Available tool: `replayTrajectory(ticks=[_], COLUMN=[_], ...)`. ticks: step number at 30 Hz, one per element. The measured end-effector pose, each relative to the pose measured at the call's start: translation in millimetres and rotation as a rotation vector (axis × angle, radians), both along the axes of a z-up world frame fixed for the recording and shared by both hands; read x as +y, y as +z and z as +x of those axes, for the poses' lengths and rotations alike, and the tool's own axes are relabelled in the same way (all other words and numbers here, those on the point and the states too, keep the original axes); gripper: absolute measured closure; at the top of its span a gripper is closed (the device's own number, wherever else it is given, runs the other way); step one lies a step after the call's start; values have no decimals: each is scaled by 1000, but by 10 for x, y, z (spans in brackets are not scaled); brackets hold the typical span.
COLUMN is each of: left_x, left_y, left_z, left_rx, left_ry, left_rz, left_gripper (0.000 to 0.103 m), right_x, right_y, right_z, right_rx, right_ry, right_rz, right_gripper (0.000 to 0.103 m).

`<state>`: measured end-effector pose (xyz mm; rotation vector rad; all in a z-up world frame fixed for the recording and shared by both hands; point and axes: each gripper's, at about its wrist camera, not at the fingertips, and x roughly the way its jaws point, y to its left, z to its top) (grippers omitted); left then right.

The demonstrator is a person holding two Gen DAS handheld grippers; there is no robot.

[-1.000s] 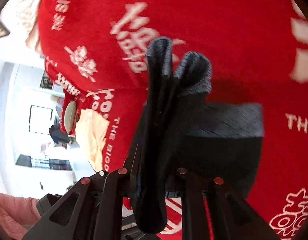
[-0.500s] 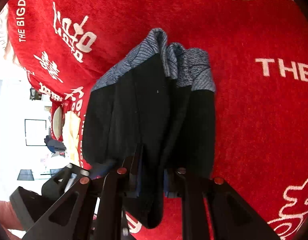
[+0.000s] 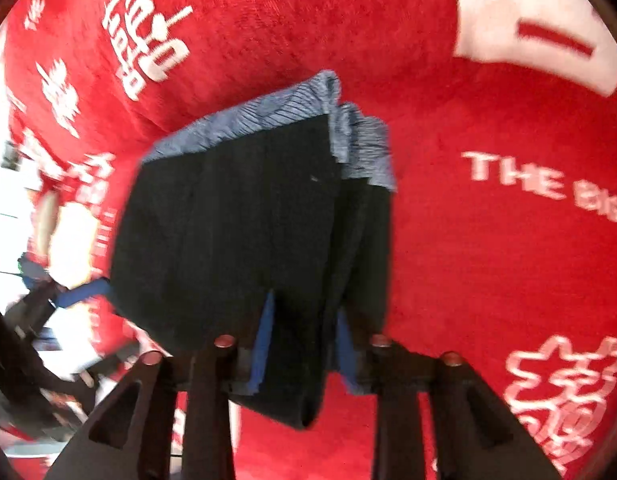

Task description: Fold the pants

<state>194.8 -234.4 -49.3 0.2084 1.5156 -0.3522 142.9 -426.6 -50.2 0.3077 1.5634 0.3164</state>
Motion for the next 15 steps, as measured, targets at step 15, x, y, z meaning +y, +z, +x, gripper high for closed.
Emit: replayTrajectory(ticks=[15], left_x=[258], left_y=[-255], left_z=[39], left_rx=[43], left_ry=[104], left_rz=[25], left_gripper=[21], right_x=[272], right_y=[455], right_z=[-311], right_rx=[-64], right_ry=[27], right_rz=[-161], right_gripper=[77])
